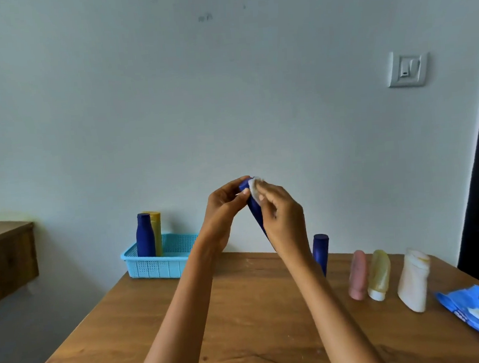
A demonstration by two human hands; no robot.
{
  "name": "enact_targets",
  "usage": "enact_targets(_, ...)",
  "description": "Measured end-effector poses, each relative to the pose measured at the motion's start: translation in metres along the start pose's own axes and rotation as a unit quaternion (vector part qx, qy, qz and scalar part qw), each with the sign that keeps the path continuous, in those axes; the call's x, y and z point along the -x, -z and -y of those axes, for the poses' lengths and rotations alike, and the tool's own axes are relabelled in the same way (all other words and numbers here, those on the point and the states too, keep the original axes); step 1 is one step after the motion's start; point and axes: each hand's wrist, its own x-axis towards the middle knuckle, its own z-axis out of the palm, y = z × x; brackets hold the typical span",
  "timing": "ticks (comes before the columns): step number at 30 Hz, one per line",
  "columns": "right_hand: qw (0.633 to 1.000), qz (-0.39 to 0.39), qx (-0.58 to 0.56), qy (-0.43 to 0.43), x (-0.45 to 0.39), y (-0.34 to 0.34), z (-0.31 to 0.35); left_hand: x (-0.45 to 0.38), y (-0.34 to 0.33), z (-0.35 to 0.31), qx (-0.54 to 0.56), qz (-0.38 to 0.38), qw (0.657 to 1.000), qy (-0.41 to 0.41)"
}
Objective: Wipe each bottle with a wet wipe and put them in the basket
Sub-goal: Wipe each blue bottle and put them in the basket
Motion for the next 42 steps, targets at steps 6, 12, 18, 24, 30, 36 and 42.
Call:
enact_targets(6, 0.998, -0.018, 0.004, 0.064, 0.016, -0.005, -0.02, 0.001, 0.007, -0.004, -0.012, -0.035, 0.999, 0.022)
enact_targets(12, 0.998, -0.025, -0.041, 0.029, 0.007, -0.009, -0.008, 0.002, -0.004, -0.008, -0.006, -0.007, 1.0, 0.023)
enact_targets(18, 0.997, -0.013, -0.075, 0.025, 0.026, -0.005, -0.026, -0.001, 0.007, -0.021, -0.002, -0.066, 0.998, -0.003)
enact_targets(24, 0.995, -0.011, -0.066, -0.072, 0.024, -0.01, -0.025, 0.0, 0.008, -0.018, -0.036, -0.077, 0.996, 0.008)
enact_targets(30, 0.994, 0.019, -0.108, -0.008, 0.018, -0.021, 0.001, 0.001, 0.003, -0.02, -0.016, -0.094, 0.995, 0.007)
enact_targets(36, 0.995, 0.025, -0.096, -0.005, 0.051, -0.029, -0.026, 0.003, 0.015, -0.025, -0.035, -0.145, 0.989, -0.007)
enact_targets(42, 0.989, 0.032, -0.089, -0.118, 0.057, -0.036, -0.031, 0.006, 0.016, -0.019, -0.059, -0.157, 0.986, 0.019)
